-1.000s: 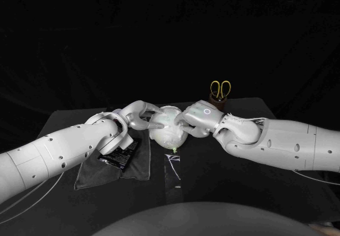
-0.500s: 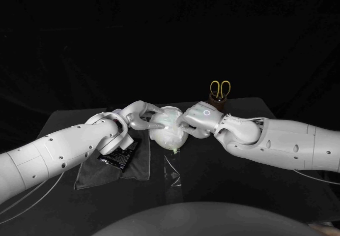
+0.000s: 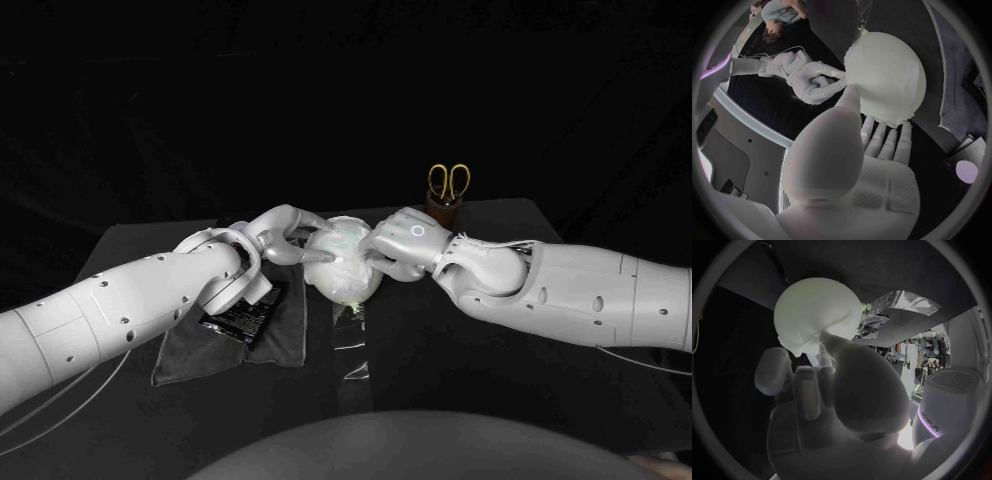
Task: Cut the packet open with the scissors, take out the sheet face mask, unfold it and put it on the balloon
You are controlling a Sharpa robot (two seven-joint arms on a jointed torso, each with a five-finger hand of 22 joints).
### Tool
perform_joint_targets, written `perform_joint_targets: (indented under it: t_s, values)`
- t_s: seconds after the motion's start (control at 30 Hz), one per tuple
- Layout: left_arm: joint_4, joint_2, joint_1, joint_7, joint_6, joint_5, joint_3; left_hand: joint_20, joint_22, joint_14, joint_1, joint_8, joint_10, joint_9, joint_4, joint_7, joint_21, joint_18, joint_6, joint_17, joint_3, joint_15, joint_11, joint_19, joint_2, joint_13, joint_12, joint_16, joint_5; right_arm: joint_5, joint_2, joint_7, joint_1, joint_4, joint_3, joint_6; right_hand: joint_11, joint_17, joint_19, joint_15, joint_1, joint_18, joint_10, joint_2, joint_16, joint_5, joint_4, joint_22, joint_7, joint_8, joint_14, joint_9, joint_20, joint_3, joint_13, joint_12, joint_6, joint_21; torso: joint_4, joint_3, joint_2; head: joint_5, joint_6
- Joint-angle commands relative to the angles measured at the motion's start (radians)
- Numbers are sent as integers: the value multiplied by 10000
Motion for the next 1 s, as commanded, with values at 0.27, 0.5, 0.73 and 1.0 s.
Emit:
perform_joint_targets:
  t_s: [0.27,0.5,0.73,1.0]
  values:
    - [19,17,-5,-23,185,34,-6,-15,-10,10,-8,15,-57,4,-16,309,9,-144,45,4,44,-35,-12,-68,93,-12,-28,-34,19,-315,-93,-211,-34,166,-9,-409,-100,2628,76,-97,-27,-99,913,88,35,-38,175,1566,-40,273,1064,219,-57,-6,2497,86,188,102,-10,5,-4,0,1]
    - [13,8,-5,-25,186,34,-6,-15,-10,10,-8,15,-57,4,-16,309,9,-144,45,4,44,-35,-12,-68,93,-12,-28,-34,19,-289,-423,-227,-34,487,-8,-420,-112,2628,93,-109,-43,-106,932,69,35,-38,229,1575,-62,355,1064,298,-72,-16,2517,109,201,135,-14,5,-8,0,1]
    - [2,6,-5,-25,186,34,-7,-15,-10,10,-8,15,-57,4,-16,309,9,-144,45,4,44,-35,-12,-68,93,-12,-28,-34,19,-248,-933,-205,-32,852,-9,-300,-120,2628,86,-115,-55,-104,954,73,35,-38,268,1570,-70,400,1064,345,-79,-20,2539,135,199,117,-23,0,-14,-13,1]
    - [-19,17,-5,-25,178,34,-8,-15,-10,10,-8,15,-57,4,-16,309,9,-144,45,4,44,-35,-12,-68,93,-12,-28,-34,19,-236,-1183,-278,-31,899,-12,-82,-124,2628,76,-118,-57,-99,947,78,35,-38,285,1564,-74,418,1064,365,-82,-19,2532,127,197,90,-4,8,-15,-56,1]
